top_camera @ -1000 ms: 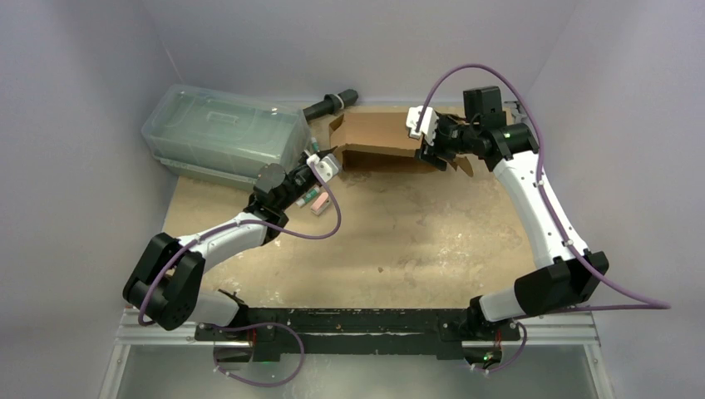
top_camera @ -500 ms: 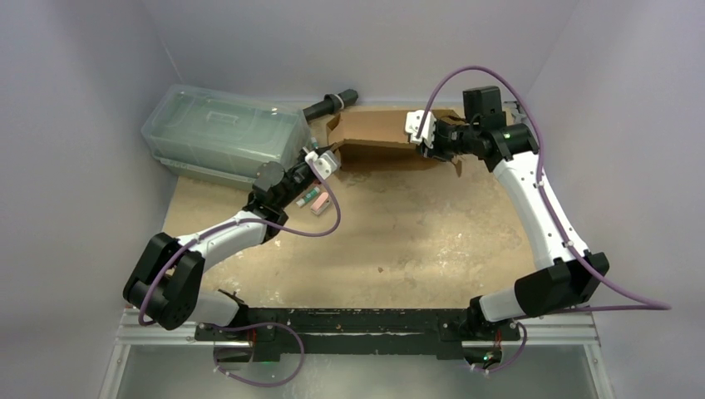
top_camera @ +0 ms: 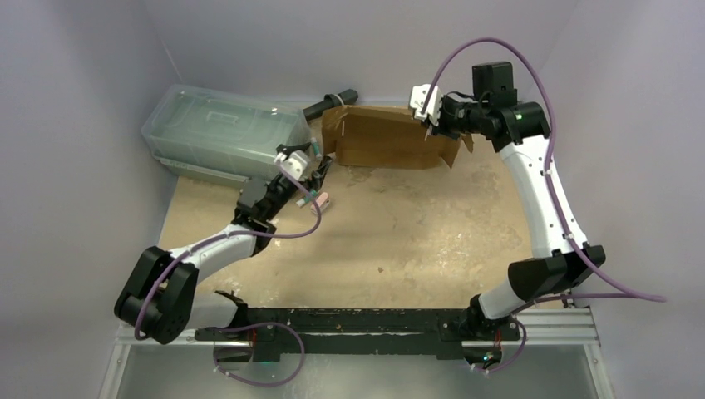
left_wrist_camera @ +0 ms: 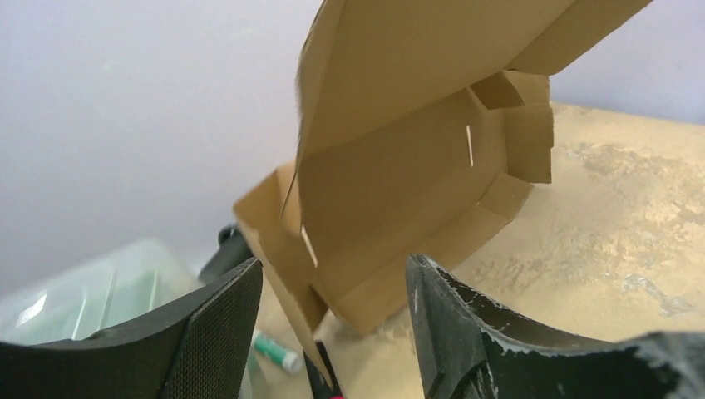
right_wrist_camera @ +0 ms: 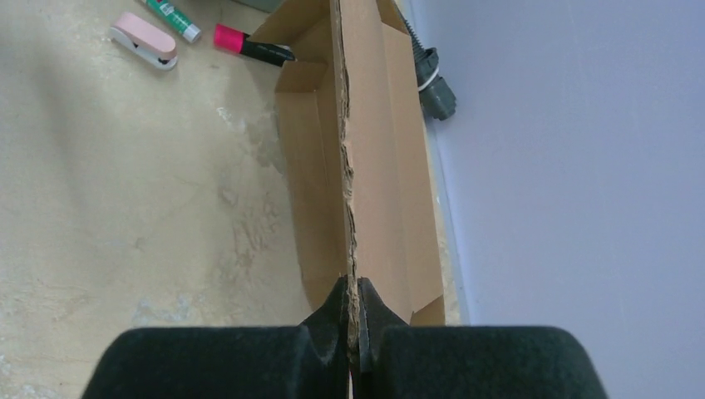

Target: Fold the paper box

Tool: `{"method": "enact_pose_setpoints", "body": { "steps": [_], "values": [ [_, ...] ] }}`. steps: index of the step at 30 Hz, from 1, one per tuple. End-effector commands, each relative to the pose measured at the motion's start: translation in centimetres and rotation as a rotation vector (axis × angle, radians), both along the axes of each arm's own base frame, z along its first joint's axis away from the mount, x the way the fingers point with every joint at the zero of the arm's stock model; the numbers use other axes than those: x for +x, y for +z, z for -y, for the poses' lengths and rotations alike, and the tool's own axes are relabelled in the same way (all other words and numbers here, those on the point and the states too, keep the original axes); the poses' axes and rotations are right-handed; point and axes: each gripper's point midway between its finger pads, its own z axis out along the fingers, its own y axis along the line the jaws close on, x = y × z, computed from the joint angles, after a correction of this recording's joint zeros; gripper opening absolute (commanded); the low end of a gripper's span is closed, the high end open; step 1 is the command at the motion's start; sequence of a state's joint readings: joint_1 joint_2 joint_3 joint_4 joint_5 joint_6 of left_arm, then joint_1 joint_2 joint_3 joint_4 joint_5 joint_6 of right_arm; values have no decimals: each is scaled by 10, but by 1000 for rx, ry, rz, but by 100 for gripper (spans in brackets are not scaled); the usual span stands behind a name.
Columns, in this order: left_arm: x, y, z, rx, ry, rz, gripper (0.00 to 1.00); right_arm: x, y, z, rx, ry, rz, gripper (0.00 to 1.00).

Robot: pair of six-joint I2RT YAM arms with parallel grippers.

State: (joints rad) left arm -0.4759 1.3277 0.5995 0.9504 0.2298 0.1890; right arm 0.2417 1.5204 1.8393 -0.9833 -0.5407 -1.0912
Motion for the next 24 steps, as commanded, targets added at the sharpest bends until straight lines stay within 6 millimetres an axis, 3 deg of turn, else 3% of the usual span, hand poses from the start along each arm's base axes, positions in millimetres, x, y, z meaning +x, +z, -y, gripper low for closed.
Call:
{"method": "enact_pose_setpoints", "body": {
  "steps": [1,4,6,14,24],
  "values": [
    [-22,6,-31,-229,32,-34,64,-1,6,2,24,-22,-62,0],
    [-27,-23,-35,-220,43,-81,64,-1,6,2,30,-13,-97,0],
    [-26,-29,-36,-219,52,-79,64,-2,12,2,32,-10,-95,0],
    [-30,-21,-57,-263,144,-61,63,-28,57,9,55,-16,-30,0],
    [-49,-11,-77,-302,197,-92,61,-71,87,18,69,-12,24,0]
  ]
}}
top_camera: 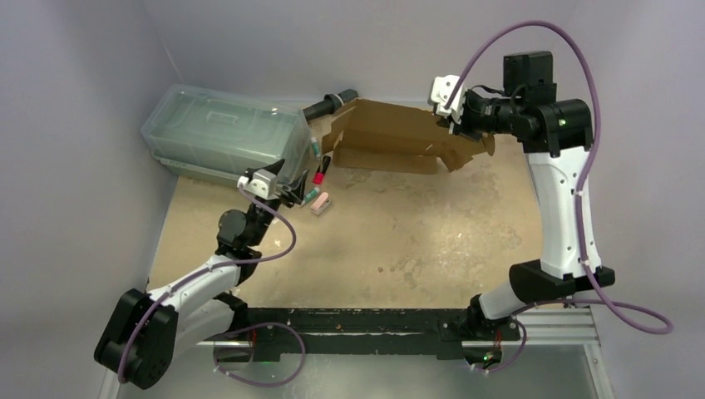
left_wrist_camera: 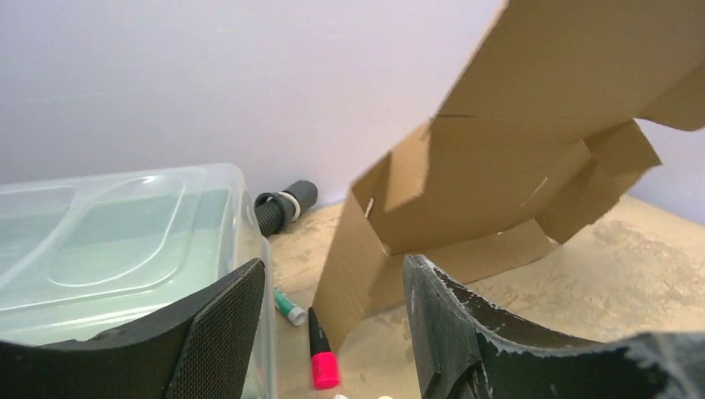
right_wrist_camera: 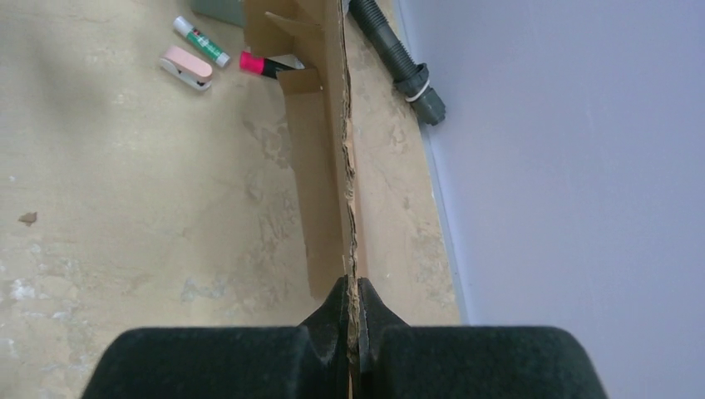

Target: Fold the paper box

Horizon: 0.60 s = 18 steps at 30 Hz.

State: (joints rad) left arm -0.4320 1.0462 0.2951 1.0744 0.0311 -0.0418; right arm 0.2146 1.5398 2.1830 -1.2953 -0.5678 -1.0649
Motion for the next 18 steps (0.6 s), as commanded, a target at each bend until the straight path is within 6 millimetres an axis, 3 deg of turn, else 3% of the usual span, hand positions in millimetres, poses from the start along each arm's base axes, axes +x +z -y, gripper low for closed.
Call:
{"method": "enact_pose_setpoints", "body": {
  "steps": [1,11,15,18],
  "values": [
    [-6,-1,-8,-34,19,-34,61,-31,27,2,38,9,43,0],
    [-27,7,-14,-87,-1,-43,61,-82,85,10,113,7,199,0],
    [-34,15,-17,-113,-9,-42,61,-95,88,14,116,0,219,0],
    [-40,21,-19,-129,-15,-44,61,-97,77,14,101,4,194,0]
  ]
}}
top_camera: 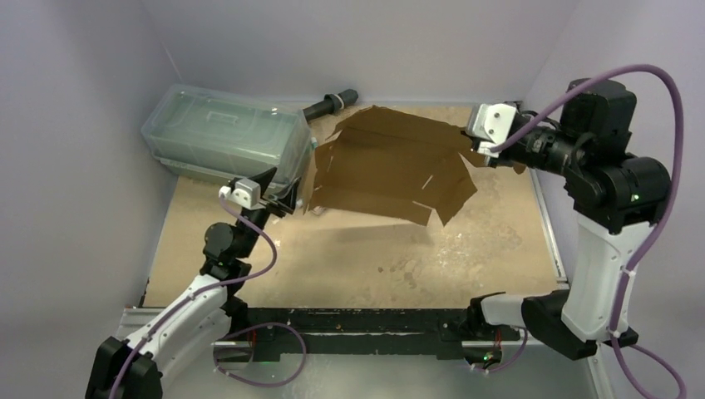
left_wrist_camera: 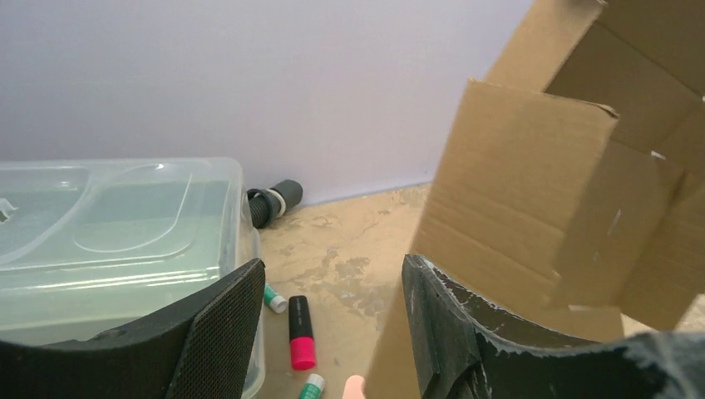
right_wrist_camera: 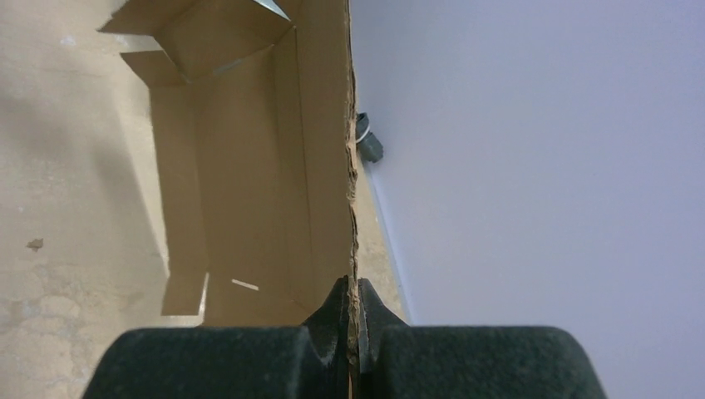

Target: Fold the paper box

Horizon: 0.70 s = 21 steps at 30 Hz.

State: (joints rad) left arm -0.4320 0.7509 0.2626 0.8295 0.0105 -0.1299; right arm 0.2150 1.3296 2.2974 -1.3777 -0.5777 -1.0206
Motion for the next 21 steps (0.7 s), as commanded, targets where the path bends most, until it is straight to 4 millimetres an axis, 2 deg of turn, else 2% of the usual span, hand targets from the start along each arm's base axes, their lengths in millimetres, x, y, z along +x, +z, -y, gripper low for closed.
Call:
{"method": "enact_pose_setpoints", "body": {
  "steps": [1,5,9,15,18,21],
  "values": [
    [-8,3,-3,-46,-10,-27,61,-5,-11,-3,7,20,-30,0],
    [-13,-1,-7,-75,1,-67,61,1,-49,-7,-42,55,-114,0],
    [-16,-14,0,-98,-22,-124,60,-1,-74,-15,-62,117,-173,0],
    [-27,-46,10,-154,-86,-264,59,-22,-117,-34,-87,224,-283,0],
    [-36,-52,22,-159,-116,-284,59,-29,-127,-35,-87,242,-308,0],
    [-36,-63,25,-118,-79,-348,59,-38,-129,-34,-79,248,-311,0]
  ]
}}
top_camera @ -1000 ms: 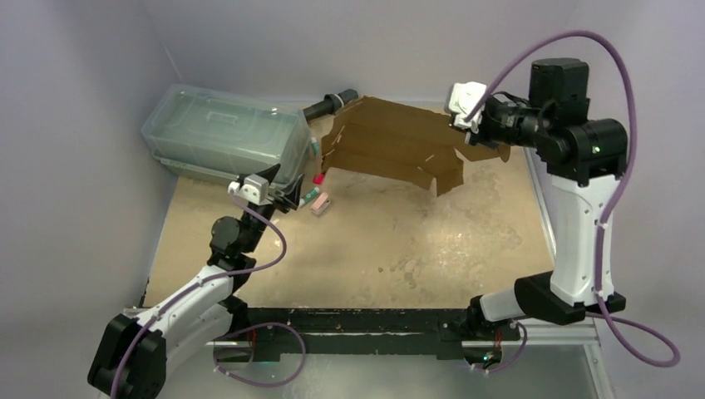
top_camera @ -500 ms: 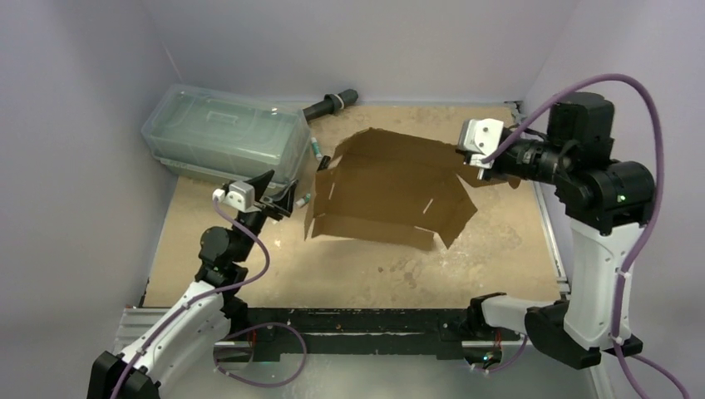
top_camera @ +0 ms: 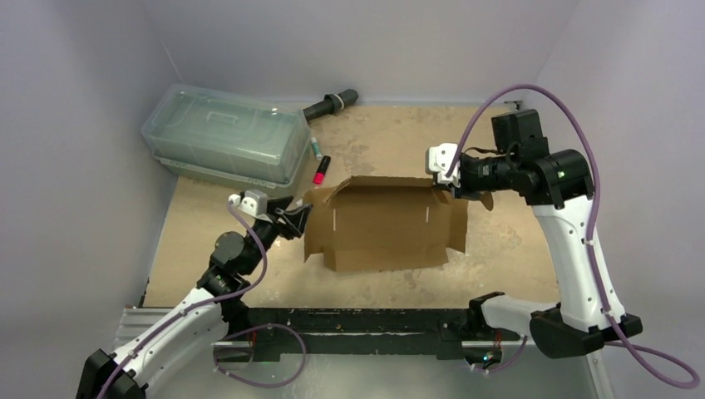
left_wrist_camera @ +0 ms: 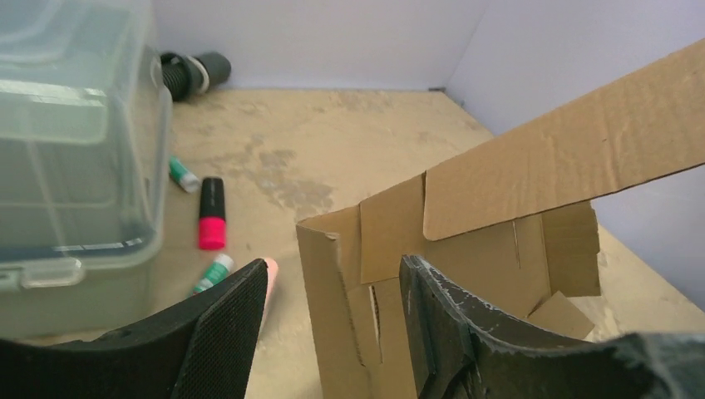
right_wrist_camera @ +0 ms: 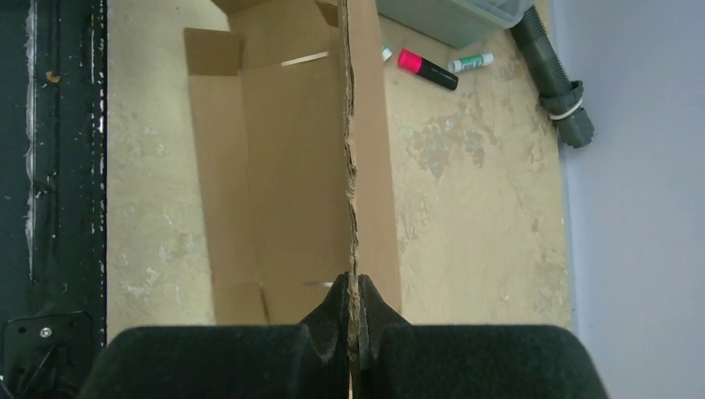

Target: Fold the paper box

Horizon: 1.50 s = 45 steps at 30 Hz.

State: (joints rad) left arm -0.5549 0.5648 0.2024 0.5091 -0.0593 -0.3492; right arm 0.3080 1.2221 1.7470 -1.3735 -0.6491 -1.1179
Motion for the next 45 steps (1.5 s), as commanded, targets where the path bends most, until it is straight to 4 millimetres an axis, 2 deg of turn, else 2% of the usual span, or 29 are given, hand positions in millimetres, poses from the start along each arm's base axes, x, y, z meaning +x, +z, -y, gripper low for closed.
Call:
{"method": "enact_pose_setpoints", "body": {
  "steps": [1,3,5,10,15,17,20,23,26,30,34,36,38,39,43,45],
  "values": [
    [-1,-15,3,10,39,-105,59,-20,12,-3,54,42,45,0],
    [-1,-22,-2,-4,71,-156,59,-21,9,-1,43,33,45,0],
    [-4,-20,-7,-46,96,-186,59,-19,6,3,27,12,51,0],
    [-14,7,-35,-136,197,-214,62,-17,15,8,41,-38,101,0],
    [-30,17,-52,-185,247,-300,71,-3,23,7,67,-85,142,0],
    [-36,20,-46,-187,206,-339,73,4,27,8,70,-112,162,0],
    [-44,26,-21,-166,76,-398,76,12,31,8,72,-133,174,0],
    [-49,23,-3,-97,-5,-480,77,17,32,8,75,-142,175,0],
    [-43,6,-6,1,40,-556,77,19,35,7,83,-144,177,0],
    [-30,-26,-10,120,118,-651,75,19,37,6,88,-143,175,0],
    [-20,-51,-15,232,173,-697,64,19,36,7,81,-146,175,0],
    [-16,-56,-14,252,175,-695,47,20,35,8,76,-151,176,0],
    [-13,-58,-10,260,165,-693,22,22,34,9,71,-158,178,0],
    [-12,-59,-6,257,151,-690,15,24,33,9,68,-160,181,0],
    [-1,-49,11,220,95,-624,1,36,41,15,60,-212,230,0],
    [11,-36,21,181,78,-538,0,47,53,19,66,-254,279,0]
  ]
}}
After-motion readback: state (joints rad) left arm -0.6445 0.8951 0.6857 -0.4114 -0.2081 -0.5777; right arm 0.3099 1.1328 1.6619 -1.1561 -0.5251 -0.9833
